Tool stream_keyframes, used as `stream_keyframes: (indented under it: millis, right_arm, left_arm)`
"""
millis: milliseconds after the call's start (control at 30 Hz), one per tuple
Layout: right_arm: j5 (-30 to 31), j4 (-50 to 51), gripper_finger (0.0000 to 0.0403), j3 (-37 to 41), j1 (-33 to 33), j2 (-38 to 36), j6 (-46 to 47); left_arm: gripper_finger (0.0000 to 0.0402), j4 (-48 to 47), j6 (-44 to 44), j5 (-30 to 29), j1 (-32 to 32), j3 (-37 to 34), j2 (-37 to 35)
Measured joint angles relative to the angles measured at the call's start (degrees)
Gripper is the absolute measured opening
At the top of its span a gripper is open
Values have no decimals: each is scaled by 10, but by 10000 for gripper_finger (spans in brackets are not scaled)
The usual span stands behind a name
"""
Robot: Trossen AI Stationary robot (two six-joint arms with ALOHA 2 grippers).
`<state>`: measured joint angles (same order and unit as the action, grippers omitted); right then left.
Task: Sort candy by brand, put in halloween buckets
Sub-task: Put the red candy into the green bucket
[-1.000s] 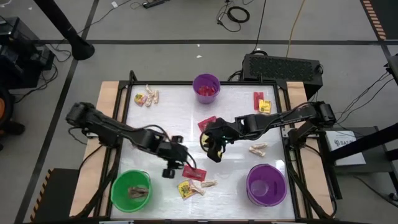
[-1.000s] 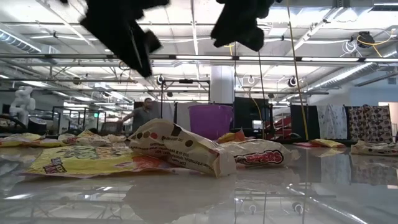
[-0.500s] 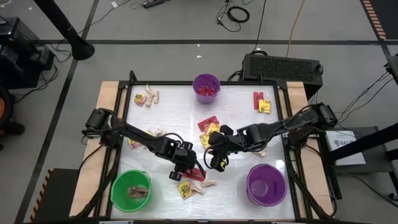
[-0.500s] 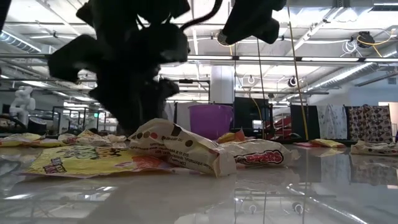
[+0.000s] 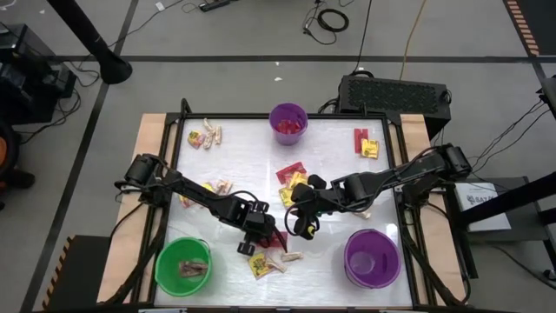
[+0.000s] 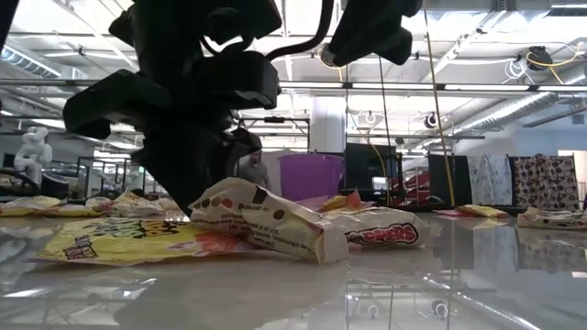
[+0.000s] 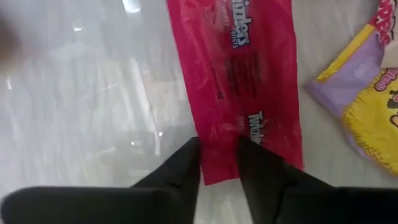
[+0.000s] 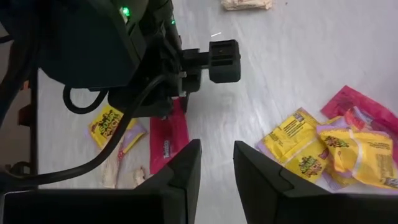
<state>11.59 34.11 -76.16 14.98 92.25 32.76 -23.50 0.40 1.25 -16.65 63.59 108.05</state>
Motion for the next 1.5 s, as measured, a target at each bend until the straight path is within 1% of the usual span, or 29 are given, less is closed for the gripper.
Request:
stream_keyframes:
  millis: [133, 200, 433, 567, 800, 867, 933, 1067, 1167, 1267, 1400, 1500]
  right_arm:
    - [5, 0, 89, 0, -1, 0, -4]
    - [5, 1, 89, 0, -1, 0, -5]
    - [6, 3, 89, 0, -3, 0, -11]
    - [6, 15, 89, 0, -4, 0, -11]
    - [9, 14, 89, 0, -15, 0, -32]
    - [9, 12, 89, 0, -20, 0, -41]
    - [16, 11, 89, 0, -25, 0, -53]
    - [57, 3, 89, 0, -30, 0, -85]
    - [91, -15, 89, 0, -34, 0, -116]
    - [116, -47, 89, 0, -40, 0, -154]
    - [124, -97, 89, 0, -52, 0, -197]
    - [124, -136, 89, 0, -62, 0, -231]
  left_arm:
    - [28, -2, 0, -5, 0, 0, 0]
    - [9, -2, 0, -5, 1, 0, -1]
    - [4, -27, 2, -7, 1, -3, -27]
    - [3, -52, 9, -7, 2, 0, -70]
    - [2, -158, 11, -34, 1, 30, -161]
    - [2, -194, -8, -31, 1, 45, -185]
    - [2, -233, -27, -8, 1, 67, -207]
    - [1, -322, -78, 11, -8, 120, -242]
    - [1, -370, -118, 22, -19, 146, -266]
    - [1, -409, -181, 59, -31, 152, -286]
    - [1, -467, -285, 121, -61, 152, -305]
    - [1, -508, -342, 138, -91, 152, -309]
